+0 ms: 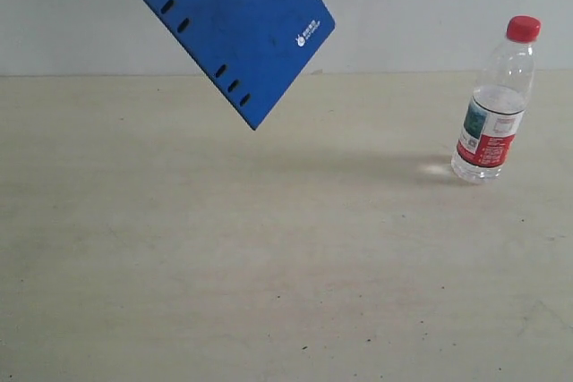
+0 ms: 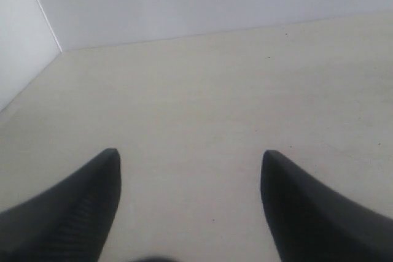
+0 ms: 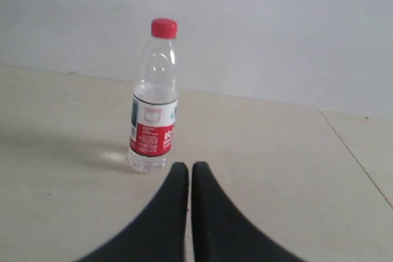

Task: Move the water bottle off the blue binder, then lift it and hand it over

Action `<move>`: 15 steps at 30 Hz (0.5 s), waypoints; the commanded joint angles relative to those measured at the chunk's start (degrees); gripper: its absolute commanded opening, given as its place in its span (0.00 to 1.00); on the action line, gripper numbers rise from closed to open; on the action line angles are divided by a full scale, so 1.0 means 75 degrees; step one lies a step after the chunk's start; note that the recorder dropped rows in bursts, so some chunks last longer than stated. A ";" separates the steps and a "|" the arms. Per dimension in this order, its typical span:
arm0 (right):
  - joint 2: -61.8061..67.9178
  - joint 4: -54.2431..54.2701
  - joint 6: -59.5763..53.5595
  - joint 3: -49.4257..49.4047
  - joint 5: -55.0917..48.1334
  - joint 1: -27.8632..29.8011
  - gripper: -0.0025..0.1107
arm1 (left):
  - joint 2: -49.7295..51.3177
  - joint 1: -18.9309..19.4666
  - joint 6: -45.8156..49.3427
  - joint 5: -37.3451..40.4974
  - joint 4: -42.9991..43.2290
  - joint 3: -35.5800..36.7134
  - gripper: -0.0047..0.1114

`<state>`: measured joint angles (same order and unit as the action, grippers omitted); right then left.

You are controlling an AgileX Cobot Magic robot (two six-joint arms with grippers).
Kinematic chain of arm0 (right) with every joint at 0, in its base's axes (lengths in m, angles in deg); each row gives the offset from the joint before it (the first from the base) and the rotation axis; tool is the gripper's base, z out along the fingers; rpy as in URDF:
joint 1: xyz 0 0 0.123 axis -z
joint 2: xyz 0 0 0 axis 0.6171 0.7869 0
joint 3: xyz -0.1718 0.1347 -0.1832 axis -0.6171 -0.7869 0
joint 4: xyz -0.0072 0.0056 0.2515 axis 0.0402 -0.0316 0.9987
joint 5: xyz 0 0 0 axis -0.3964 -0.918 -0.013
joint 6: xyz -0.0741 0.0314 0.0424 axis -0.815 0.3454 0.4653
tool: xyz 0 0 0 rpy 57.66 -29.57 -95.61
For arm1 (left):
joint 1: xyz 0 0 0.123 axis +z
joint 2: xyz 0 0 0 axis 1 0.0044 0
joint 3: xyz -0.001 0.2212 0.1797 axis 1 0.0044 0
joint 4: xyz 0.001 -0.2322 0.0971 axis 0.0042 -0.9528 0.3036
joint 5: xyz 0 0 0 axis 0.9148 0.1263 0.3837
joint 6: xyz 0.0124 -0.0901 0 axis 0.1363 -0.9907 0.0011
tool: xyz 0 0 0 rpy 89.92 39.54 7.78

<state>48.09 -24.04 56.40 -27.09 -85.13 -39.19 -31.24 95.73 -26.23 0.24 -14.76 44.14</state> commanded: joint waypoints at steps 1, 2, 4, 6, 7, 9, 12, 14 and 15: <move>-0.0041 0.0035 0.0616 -0.0959 0.1085 0.0848 0.02 | -0.0007 0.0013 -0.0067 -0.0066 0.0012 -0.0022 0.57; -0.0041 0.0123 0.0689 -0.0959 0.1097 0.1011 0.02 | -0.0007 0.0013 -0.0067 -0.0066 0.0012 -0.0022 0.57; -0.0041 0.0302 0.0689 -0.0959 0.0244 0.1376 0.02 | -0.0007 0.0013 -0.0067 -0.0066 0.0012 -0.0022 0.57; -0.0041 0.0302 0.0689 -0.0959 -0.0111 0.1456 0.02 | -0.0007 0.0013 -0.0067 -0.0066 0.0012 -0.0022 0.57; -0.0041 0.0302 0.0624 -0.0959 -0.0091 0.1456 0.02 | -0.0007 0.0013 -0.0067 -0.0066 0.0012 -0.0022 0.57; -0.0041 0.0302 0.0487 -0.0959 -0.0091 0.1443 0.02 | -0.0007 0.0013 -0.0067 -0.0066 0.0012 -0.0022 0.57; -0.0041 0.0287 0.0471 -0.0959 -0.0105 0.1425 0.02 | -0.0007 0.0013 -0.0067 -0.0066 0.0012 -0.0022 0.57; -0.0041 0.0156 0.0471 -0.0959 -0.0106 0.1425 0.02 | -0.0007 0.0013 -0.0067 -0.0066 0.0012 -0.0022 0.57; -0.0041 0.0163 0.0471 -0.0959 -0.0120 0.1425 0.02 | -0.0007 0.0013 -0.0067 -0.0066 0.0012 -0.0022 0.57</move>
<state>48.09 -22.07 60.27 -34.30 -85.84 -28.78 -31.24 95.73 -26.23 0.24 -14.76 44.14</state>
